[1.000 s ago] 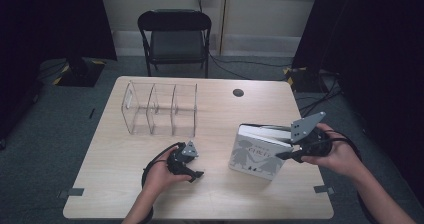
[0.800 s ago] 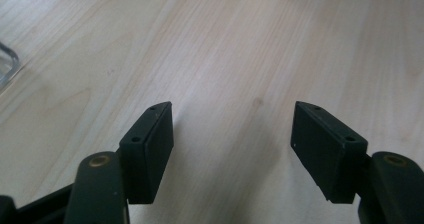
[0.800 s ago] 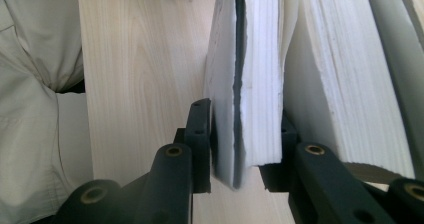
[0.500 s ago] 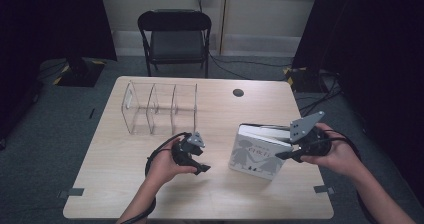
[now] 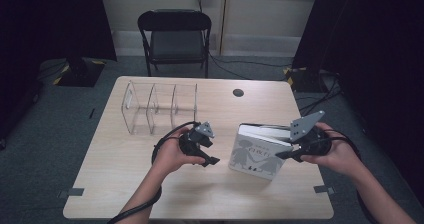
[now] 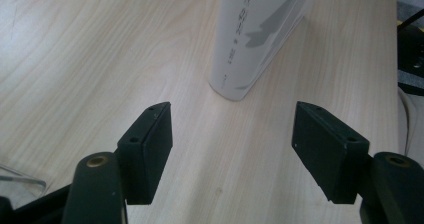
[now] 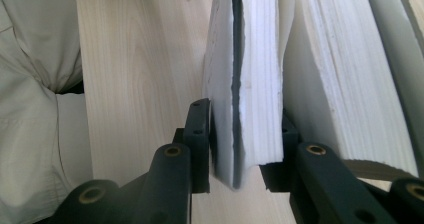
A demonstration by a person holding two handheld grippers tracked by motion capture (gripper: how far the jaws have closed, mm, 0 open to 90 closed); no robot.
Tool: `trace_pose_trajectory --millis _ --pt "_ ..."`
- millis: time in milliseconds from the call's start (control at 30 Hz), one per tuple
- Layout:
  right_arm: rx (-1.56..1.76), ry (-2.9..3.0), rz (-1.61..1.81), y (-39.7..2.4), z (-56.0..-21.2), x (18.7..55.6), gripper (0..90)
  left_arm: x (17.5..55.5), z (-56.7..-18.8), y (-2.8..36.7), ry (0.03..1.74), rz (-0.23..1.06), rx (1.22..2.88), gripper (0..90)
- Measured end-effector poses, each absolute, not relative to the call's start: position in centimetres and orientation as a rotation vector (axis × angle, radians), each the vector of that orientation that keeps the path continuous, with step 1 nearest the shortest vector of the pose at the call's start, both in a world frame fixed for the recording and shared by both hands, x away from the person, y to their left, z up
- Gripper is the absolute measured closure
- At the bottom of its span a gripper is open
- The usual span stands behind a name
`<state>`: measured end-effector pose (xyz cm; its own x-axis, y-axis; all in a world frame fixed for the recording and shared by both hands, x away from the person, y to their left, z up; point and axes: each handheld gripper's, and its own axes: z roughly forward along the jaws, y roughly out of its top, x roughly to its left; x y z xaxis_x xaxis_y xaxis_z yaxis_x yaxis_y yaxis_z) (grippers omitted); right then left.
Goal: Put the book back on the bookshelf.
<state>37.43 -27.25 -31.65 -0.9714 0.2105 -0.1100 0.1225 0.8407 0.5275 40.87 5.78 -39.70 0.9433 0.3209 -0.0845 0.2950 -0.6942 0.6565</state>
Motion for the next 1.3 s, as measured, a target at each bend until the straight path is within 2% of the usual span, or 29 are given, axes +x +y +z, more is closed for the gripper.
trace_pose_trajectory --millis 333,1300 --pt "0.267 2.859 0.803 -27.3 -31.7 37.5 70.3 41.4 -37.3 4.0 0.389 0.025 2.404 32.7" --pt "0.268 2.865 0.814 -27.4 -31.8 37.6 70.2 42.6 -35.0 1.1 0.325 0.004 2.418 32.0"
